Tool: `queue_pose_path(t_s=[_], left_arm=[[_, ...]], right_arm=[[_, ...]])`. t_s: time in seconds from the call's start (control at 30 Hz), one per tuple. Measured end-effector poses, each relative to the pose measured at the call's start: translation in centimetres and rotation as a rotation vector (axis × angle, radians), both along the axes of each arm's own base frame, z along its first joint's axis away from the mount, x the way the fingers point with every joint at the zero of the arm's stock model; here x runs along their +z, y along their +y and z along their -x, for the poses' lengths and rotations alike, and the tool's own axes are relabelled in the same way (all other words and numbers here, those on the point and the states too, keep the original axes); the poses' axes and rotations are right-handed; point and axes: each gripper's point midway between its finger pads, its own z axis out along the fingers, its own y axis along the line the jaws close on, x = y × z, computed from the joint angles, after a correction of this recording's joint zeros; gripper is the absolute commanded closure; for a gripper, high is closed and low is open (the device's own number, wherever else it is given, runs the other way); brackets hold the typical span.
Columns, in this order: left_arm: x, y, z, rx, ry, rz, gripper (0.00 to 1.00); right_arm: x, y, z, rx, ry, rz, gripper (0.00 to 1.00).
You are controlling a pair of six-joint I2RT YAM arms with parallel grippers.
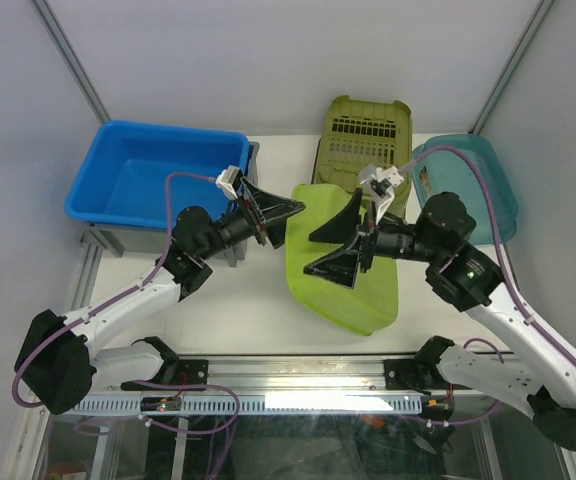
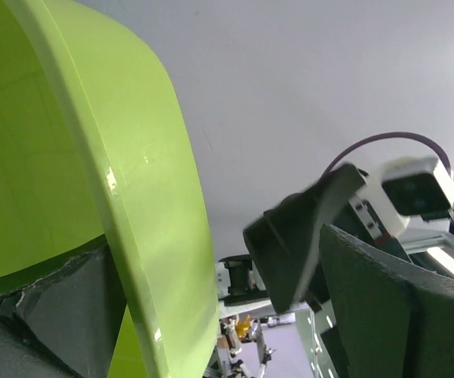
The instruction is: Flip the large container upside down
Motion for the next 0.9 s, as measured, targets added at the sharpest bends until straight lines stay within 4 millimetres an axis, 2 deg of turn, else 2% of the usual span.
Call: queue_pose_path(t_s=[0.07,0.17,0.23,0.33,0.47,0.6,0.7,0.8,0.9], left_arm=[[-0.1,0.1,0.0,0.000,0.008,0.015,0.01],[-0.4,0.0,-0.2,0.001,0.024,0.025,0.01],[-0.5,0.0,-0.2,0.003,0.031,0.027,0.01],[-0.4,0.0,-0.3,0.004,0.034,0.030,0.01],[-1.1,0.0,-0.5,0.014,0.049,0.009,0.01],[-2.1,0.3,-0.7,0.030,0.063,-0.053,0.01],[-1.3,0.6,-0.9,0.050,0.033,-0.105,0.01],[0.2,0.9,-1.4,0.086,-0.015,-0.175,0.01],[0.4,1.6,-1.9,0.130,-0.036,-0.256,0.01]], right_arm=[[0.0,1.3,1.5,0.075,-0.004,-0.002,0.01],[-1.0,2.7,2.5,0.128,0.009,0.023,0.01],[-1.7,3.4,2.3,0.124,0.020,0.042,0.01],[-3.5,3.6,0.7,0.035,0.035,0.090,0.01],[-4.5,2.0,-1.4,-0.129,0.012,0.151,0.01],[-5.5,-0.8,-2.5,-0.271,-0.014,0.222,0.01],[-7.3,-2.1,-2.9,-0.326,0.002,0.289,0.01],[-9.4,-2.4,-2.9,-0.337,0.039,0.343,0.01],[-10.0,-2.3,-2.9,-0.334,0.046,0.358,0.01]])
